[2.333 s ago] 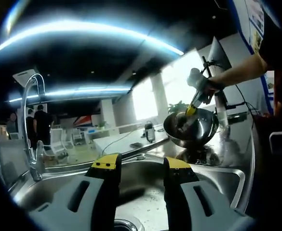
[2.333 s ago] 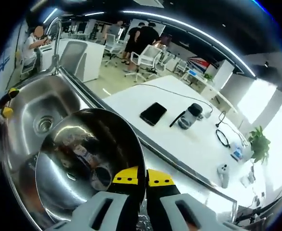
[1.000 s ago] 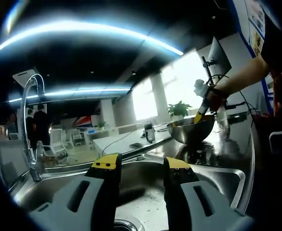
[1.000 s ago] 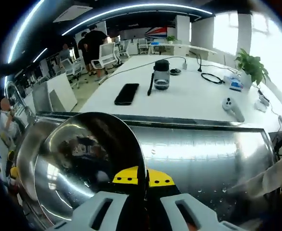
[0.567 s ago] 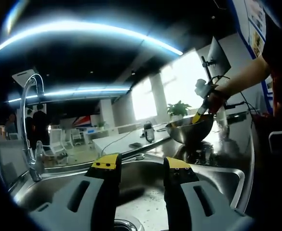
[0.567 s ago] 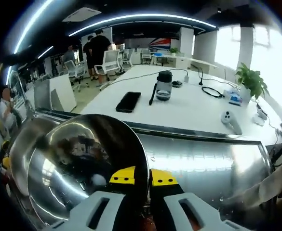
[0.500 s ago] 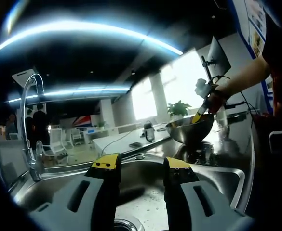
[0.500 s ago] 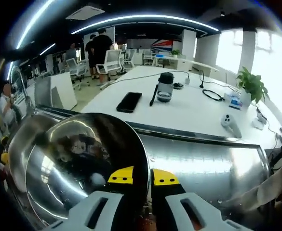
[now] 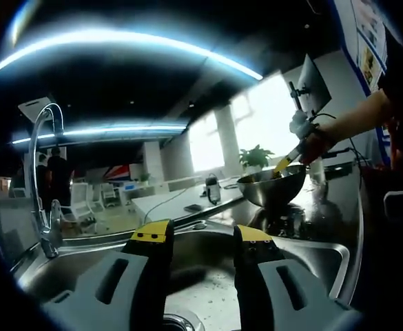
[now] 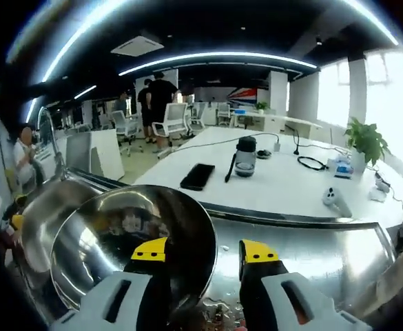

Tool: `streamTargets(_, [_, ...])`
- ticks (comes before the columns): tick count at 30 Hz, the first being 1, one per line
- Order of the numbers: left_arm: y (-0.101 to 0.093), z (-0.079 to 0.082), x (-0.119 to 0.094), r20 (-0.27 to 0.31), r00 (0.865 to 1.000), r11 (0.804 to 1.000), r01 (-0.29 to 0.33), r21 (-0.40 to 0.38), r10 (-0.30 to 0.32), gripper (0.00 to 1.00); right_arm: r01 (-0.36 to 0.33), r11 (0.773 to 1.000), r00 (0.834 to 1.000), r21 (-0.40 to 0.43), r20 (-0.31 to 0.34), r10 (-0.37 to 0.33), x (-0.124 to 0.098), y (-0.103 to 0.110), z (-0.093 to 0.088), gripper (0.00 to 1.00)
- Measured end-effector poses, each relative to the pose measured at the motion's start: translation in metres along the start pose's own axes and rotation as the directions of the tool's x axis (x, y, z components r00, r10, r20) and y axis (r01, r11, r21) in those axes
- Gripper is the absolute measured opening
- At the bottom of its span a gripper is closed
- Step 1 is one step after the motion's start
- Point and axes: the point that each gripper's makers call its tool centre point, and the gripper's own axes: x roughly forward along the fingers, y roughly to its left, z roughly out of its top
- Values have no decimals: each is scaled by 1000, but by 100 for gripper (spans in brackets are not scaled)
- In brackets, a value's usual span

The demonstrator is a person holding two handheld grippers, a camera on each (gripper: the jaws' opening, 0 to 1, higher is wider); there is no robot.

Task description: Pick up bowl with dirty water move over sink pour dirty water into sink return bowl to place

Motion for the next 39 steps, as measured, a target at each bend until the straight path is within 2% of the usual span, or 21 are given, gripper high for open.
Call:
streamTargets(3, [0, 0, 0, 0, 1000, 1000, -2, 1, 2, 34, -22, 1000, 998, 11, 51, 22, -8, 7, 8, 36])
streamTargets(5, [1, 1, -1, 2, 1000, 1000, -8, 3, 8, 34, -38, 999, 990, 36, 135, 33, -16, 11, 22, 36])
streamTargets(6, [1, 2, -1, 5, 1000, 1000, -11, 2, 11, 34, -42, 997, 981, 57, 193, 30, -20, 10, 32, 36])
streamTargets(7, [2, 2, -1, 6, 1000, 1000, -12, 1, 12, 34, -44, 996, 975, 79, 221, 26, -23, 10, 36, 36])
streamTargets(13, [-3, 2, 0, -2, 1000, 1000, 10, -23, -10, 34, -31, 996, 977, 88, 214, 12, -17, -2, 29, 41])
streamTargets(16, [-3, 2, 0, -5, 1000, 1000, 5, -16, -5, 34, -57, 998, 973, 41, 224, 47, -22, 8, 25, 44])
streamTargets(20, [1, 4, -1, 3, 1000, 999, -14, -31, 15, 34, -114, 993, 945, -22, 307, 115, -38, 30, 33, 50])
streamTargets(22, [2, 4, -1, 3, 1000, 999, -19, -35, 19, 34, -130, 991, 938, -36, 319, 135, -45, 36, 31, 52])
streamTargets(26, [0, 2, 0, -11, 1000, 1000, -19, -25, 19, 34, -156, 987, 936, -44, 312, 162, -55, 43, 20, 54])
streamTargets(30, [1, 3, 0, -11, 1000, 999, -29, -26, 28, 34, -177, 984, 921, -24, 348, 174, -65, 44, 15, 56])
streamTargets(32, [3, 5, -1, -3, 999, 999, -33, -42, 33, 34, -136, 987, 924, -82, 349, 157, -68, 36, 11, 60])
streamTargets(33, [3, 9, -2, 15, 1000, 997, -26, -74, 27, 34, -129, 989, 930, -69, 336, 145, -70, 31, 6, 60])
streamTargets(34, [3, 13, -2, 41, 999, 993, -20, -116, 25, 33, -128, 990, 927, -61, 347, 142, -74, 29, 4, 60])
streamTargets(37, [10, 17, -3, 65, 997, 984, -24, -174, 36, 33, -169, 985, 880, -40, 444, 169, -92, 33, 6, 63])
streamTargets(39, [10, 16, -3, 63, 997, 983, -23, -184, 35, 33, -176, 983, 863, -52, 472, 179, -103, 36, 2, 65])
